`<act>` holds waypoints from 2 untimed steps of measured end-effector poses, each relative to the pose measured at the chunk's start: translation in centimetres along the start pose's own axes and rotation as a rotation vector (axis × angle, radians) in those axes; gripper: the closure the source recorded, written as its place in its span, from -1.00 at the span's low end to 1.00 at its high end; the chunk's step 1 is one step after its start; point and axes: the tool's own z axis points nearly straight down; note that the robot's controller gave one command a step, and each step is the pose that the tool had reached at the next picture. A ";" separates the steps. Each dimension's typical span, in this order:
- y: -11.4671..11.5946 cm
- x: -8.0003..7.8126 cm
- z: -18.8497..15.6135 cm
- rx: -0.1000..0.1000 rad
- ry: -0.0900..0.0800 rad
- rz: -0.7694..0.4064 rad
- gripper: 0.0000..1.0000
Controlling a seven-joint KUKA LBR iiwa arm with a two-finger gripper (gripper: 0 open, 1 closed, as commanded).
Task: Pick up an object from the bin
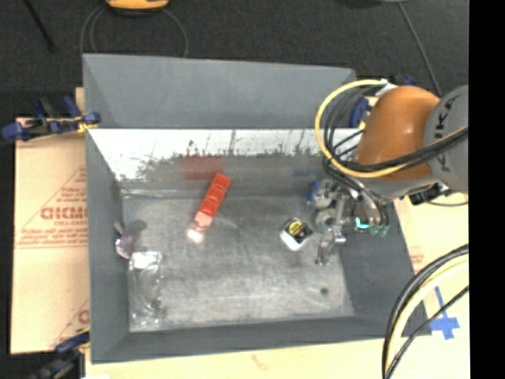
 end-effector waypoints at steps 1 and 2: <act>-4.7 -4.3 6.8 -0.006 -0.006 -0.160 -1.00; -5.9 -6.3 7.0 -0.023 0.019 -0.396 -1.00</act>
Offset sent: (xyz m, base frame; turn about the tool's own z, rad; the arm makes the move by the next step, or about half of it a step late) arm 0.0398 -0.0491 -0.0703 -0.1558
